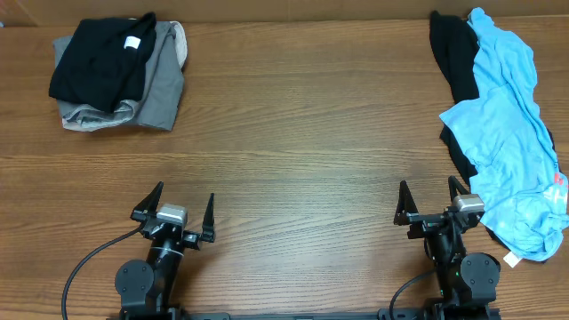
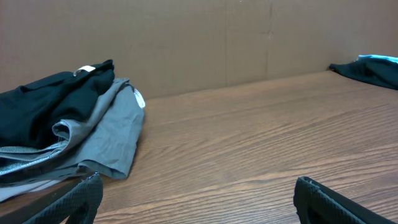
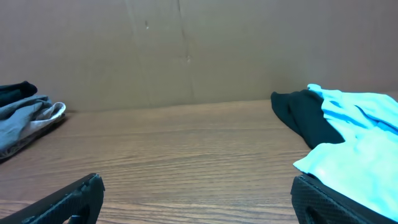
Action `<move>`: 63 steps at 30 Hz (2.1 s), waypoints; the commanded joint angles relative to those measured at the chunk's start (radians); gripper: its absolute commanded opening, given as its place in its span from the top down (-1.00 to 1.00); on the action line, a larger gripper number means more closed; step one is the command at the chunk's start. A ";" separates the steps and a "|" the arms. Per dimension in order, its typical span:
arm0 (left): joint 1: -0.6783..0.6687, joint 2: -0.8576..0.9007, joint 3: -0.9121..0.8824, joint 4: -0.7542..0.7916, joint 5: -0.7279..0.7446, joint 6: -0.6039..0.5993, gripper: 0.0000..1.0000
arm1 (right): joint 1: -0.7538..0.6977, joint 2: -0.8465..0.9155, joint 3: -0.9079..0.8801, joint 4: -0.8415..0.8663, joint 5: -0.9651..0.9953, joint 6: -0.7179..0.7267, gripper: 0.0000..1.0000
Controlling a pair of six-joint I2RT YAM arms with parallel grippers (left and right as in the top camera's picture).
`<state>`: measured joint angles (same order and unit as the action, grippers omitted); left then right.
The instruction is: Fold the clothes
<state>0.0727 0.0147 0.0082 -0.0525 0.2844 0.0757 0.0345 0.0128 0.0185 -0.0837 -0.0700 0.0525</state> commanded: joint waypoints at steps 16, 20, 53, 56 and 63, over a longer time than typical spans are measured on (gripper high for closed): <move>0.007 -0.008 -0.003 0.001 -0.003 -0.020 -1.00 | 0.005 -0.010 -0.010 0.002 0.055 -0.001 -1.00; 0.007 -0.008 -0.003 0.003 -0.003 -0.020 -1.00 | 0.005 -0.010 -0.010 0.002 0.054 -0.001 -1.00; 0.007 -0.008 0.020 0.052 0.022 -0.021 -1.00 | 0.003 -0.010 0.000 0.121 0.095 -0.043 -1.00; 0.007 -0.008 0.045 0.033 0.023 -0.021 -1.00 | 0.003 -0.010 0.031 0.121 0.095 -0.043 -1.00; 0.007 0.099 0.185 -0.039 0.023 -0.024 -1.00 | 0.003 -0.008 0.144 0.099 0.095 -0.043 -1.00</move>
<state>0.0727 0.0441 0.0998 -0.0742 0.2966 0.0719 0.0345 0.0128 0.0795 0.0212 0.0116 0.0185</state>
